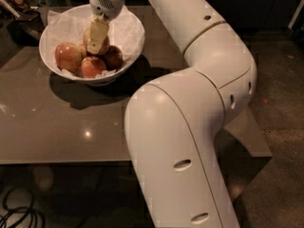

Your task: Pick apple from white bowl

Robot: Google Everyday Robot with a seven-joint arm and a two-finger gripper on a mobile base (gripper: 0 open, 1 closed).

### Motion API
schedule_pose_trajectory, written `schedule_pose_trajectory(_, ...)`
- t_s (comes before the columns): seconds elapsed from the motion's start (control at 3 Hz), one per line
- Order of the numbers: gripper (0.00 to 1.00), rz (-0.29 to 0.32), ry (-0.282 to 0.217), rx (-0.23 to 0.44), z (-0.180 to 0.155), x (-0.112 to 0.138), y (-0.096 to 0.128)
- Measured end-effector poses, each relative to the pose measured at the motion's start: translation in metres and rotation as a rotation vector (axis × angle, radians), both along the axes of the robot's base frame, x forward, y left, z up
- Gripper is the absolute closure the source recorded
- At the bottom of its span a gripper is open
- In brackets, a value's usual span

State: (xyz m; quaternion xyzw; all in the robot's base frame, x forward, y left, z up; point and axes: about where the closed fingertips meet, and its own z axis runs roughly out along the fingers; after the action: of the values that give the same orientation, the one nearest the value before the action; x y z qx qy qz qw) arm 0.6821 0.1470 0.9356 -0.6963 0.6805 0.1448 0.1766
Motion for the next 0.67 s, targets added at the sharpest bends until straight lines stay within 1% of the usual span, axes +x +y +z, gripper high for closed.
schedule_pose_trajectory(0.33, 0.40, 0.000, 0.000, 0.000, 0.0007, 0.0035, -0.0002)
schedule_pose_trajectory(0.67, 0.39, 0.001, 0.011, -0.002, -0.0061, 0.0060, 0.0027)
